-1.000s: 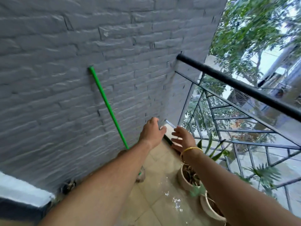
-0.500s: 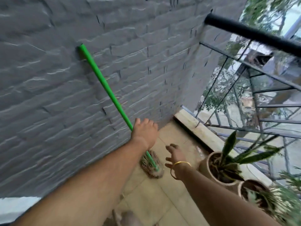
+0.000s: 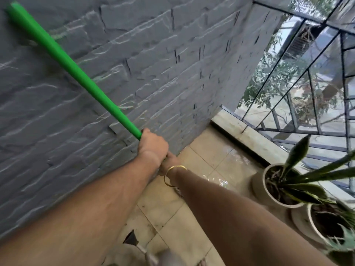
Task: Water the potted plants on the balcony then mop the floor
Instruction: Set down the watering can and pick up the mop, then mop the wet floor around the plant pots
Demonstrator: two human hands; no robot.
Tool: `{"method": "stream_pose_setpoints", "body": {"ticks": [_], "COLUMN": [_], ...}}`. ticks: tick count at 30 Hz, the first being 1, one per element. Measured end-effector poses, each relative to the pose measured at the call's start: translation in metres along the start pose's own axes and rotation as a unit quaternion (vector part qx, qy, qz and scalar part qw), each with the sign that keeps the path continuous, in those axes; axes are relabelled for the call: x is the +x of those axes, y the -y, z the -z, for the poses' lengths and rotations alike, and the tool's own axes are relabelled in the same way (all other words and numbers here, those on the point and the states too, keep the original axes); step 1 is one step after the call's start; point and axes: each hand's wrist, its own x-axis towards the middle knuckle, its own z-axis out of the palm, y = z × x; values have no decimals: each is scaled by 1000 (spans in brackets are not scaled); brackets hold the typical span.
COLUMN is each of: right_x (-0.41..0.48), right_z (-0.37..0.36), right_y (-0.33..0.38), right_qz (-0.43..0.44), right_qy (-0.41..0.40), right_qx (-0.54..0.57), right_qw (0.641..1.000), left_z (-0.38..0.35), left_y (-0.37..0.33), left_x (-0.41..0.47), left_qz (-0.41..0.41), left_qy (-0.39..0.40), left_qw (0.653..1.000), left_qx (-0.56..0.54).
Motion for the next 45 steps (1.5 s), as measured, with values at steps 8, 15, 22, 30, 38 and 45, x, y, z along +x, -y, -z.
{"method": "stream_pose_setpoints", "body": {"ticks": [8, 15, 22, 30, 38, 45], "right_x": [-4, -61, -144, -242, -342, -440], "right_z": [32, 67, 99, 191, 314, 402], "right_y": [7, 47, 70, 21, -58, -133], "right_qz": [30, 83, 119, 80, 37, -13], "right_qy": [-30, -63, -101, -164, -253, -291], "right_qx": [-118, -114, -65, -74, -99, -134], "right_qw": [992, 988, 985, 980, 962, 947], "left_z": [35, 111, 182, 264, 342, 395], "left_y": [-6, 9, 13, -76, -211, -335], "left_x": [-5, -48, -112, -183, -234, -291], "left_qz": [-50, -24, -30, -98, -189, -237], "left_qy": [-59, -102, -111, -160, -223, -248], "left_qw": [997, 994, 993, 982, 956, 939], "left_qx": [15, 29, 10, 3, 4, -10]}}
